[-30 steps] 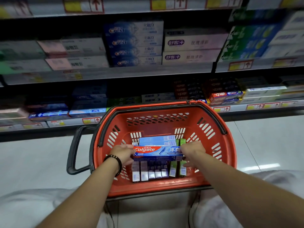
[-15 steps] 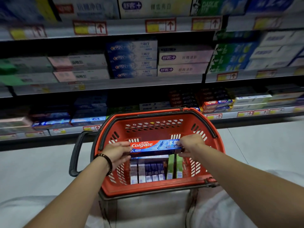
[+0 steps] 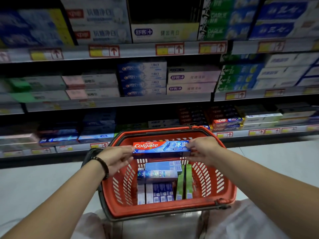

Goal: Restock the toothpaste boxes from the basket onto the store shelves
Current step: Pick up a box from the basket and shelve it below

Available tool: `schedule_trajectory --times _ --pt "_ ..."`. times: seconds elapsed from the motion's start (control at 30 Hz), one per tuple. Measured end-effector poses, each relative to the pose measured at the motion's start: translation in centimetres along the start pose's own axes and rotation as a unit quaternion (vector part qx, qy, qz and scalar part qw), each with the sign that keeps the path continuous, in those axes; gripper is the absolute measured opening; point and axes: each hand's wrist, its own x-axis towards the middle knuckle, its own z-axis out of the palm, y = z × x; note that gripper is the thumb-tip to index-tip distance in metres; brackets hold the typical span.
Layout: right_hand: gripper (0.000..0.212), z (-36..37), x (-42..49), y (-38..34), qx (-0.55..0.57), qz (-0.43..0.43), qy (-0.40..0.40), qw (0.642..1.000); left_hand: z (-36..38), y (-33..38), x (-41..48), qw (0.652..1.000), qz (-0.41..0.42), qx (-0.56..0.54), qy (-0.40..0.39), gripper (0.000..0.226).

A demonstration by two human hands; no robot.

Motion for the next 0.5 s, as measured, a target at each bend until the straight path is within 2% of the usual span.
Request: schedule_trajectory --times 0.13,0.33,0.5 --pt "0.016 0.1 0.3 -0.6 0.033 -0.02 -0.001 0.999 -0.1 2.0 -1.0 0.999 0.034 0.033 -0.002 0.028" --pt "0.024 -0.2 0.2 -0.9 0.095 -0.038 -0.048 0.994 -0.4 4.0 -2.8 0.993 0.076 0.093 0.002 0.025" --pt "0.025 0.3 -0.4 -1.4 0.123 -0.057 -0.078 0.988 -1.5 4.6 -3.0 0.995 0.084 0.046 0.006 0.027"
